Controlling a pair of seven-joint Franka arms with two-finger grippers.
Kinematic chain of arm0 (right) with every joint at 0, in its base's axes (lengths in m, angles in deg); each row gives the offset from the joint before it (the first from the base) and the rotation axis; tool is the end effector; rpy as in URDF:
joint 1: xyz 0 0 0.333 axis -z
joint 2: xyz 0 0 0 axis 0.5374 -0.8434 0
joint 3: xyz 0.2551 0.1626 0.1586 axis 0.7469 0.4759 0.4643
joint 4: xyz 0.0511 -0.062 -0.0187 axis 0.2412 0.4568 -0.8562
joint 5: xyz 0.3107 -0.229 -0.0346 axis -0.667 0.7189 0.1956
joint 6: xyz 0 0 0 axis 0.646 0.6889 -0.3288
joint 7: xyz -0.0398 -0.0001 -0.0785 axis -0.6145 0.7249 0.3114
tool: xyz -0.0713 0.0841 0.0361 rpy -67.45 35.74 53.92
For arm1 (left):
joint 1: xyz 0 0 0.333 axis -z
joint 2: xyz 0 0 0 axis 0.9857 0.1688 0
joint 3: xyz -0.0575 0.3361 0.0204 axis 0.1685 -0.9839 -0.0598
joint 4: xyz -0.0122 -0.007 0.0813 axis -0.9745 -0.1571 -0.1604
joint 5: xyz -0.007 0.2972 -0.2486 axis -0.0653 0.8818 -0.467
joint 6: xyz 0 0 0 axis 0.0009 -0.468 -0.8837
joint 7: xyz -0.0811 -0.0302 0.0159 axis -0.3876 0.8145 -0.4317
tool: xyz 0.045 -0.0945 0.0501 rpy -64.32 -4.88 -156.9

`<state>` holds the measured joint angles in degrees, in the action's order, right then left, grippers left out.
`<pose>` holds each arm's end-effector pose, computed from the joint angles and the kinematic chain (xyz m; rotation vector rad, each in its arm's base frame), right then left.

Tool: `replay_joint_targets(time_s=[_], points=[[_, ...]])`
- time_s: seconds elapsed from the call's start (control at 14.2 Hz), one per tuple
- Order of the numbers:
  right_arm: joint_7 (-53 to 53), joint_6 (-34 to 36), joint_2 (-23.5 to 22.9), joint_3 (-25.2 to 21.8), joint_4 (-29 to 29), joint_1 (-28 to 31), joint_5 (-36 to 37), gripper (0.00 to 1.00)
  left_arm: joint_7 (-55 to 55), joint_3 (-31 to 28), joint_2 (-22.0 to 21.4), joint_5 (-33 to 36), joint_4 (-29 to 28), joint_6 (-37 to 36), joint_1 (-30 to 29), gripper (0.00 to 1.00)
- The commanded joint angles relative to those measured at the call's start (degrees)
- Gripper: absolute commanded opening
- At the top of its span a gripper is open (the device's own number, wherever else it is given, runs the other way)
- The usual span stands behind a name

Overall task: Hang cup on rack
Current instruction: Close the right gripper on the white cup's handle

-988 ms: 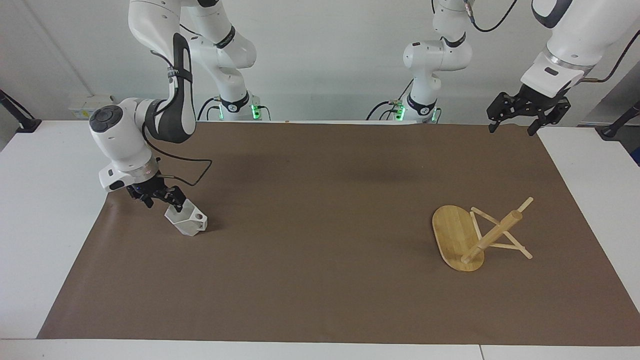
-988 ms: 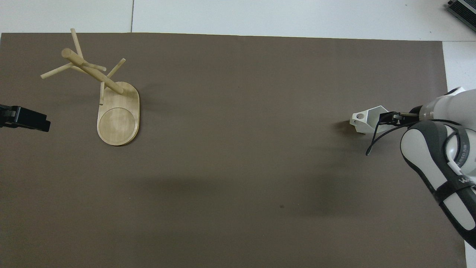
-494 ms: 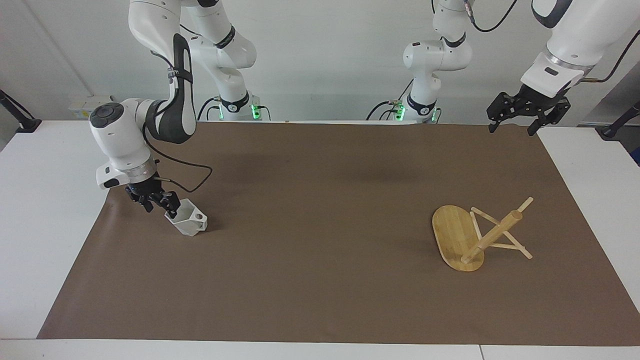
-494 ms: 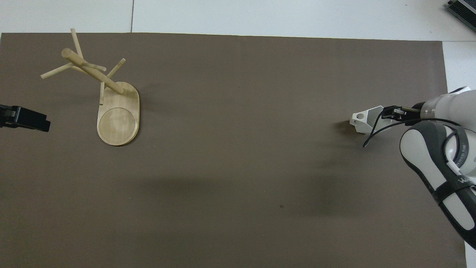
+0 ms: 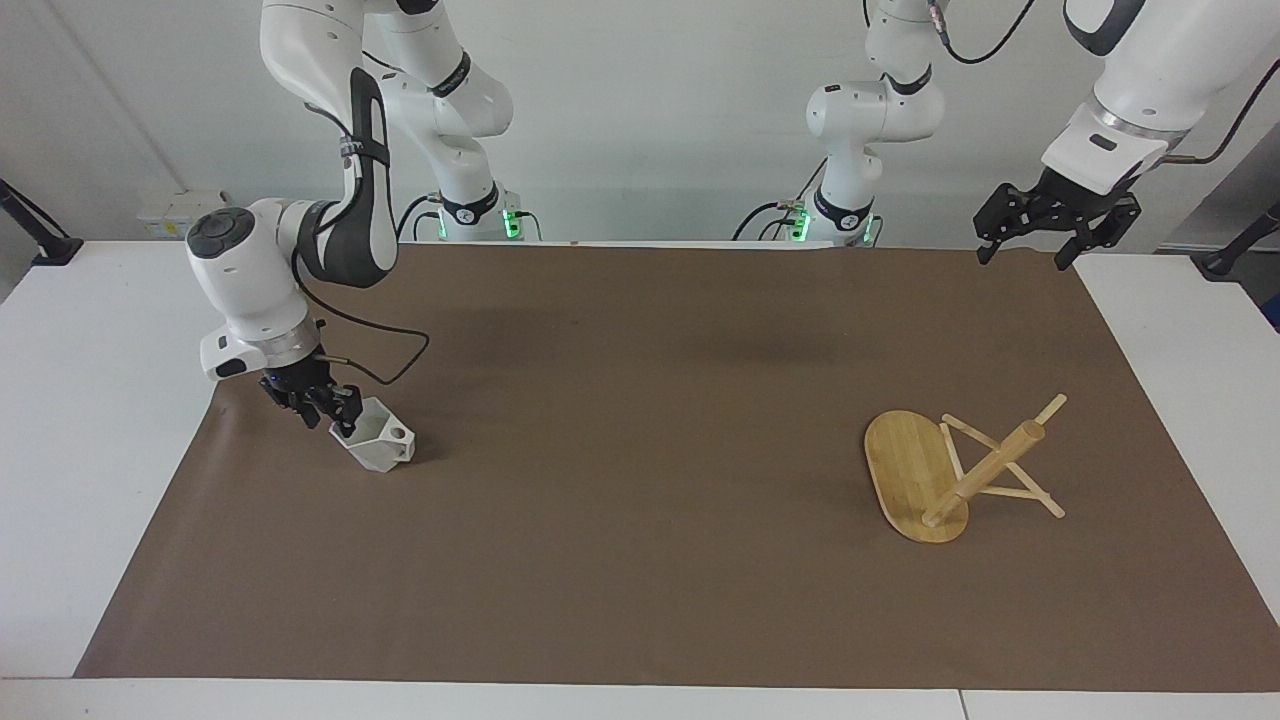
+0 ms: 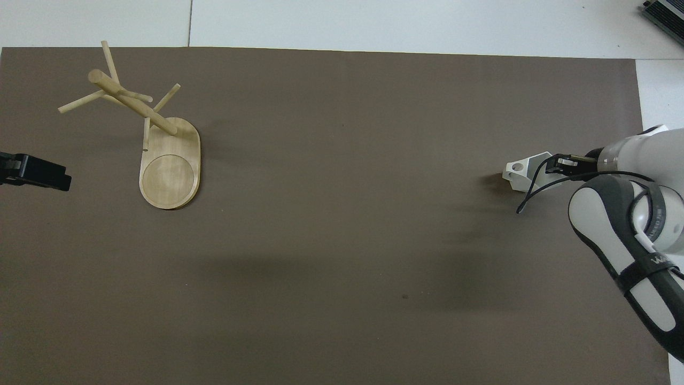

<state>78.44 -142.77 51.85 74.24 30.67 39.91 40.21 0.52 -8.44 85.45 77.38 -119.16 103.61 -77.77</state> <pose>0.5913 -0.0861 0.3869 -3.0990 0.4115 -0.2207 0.5317 -0.0314 0.6641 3.1271 -0.2450 -0.0483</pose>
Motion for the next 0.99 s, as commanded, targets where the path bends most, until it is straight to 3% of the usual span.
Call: replay_joint_targets(time_s=[0.0, 0.28, 0.49, 0.92], points=[[0.83, -0.05, 0.37, 0.51, 0.58, 0.07, -0.21, 0.51, -0.97, -0.28, -1.60, 0.94, -1.86, 0.17, -0.41, 1.00], [0.74, -0.05, 0.28, 0.51, 0.49, 0.07, -0.21, 0.31, -0.97, -0.19, -1.60, 0.94, -1.94, 0.26, -1.64, 1.00], [0.74, -0.05, 0.20, 0.51, 0.32, 0.07, -0.21, 0.01, -0.97, -0.19, -1.60, 0.86, -1.94, 0.44, -1.55, 1.00], [0.57, 0.65, 0.20, 1.65, -0.56, 0.07, -0.21, 0.00, -0.53, -0.19, -1.60, 0.94, -1.94, 0.53, -1.55, 1.00]])
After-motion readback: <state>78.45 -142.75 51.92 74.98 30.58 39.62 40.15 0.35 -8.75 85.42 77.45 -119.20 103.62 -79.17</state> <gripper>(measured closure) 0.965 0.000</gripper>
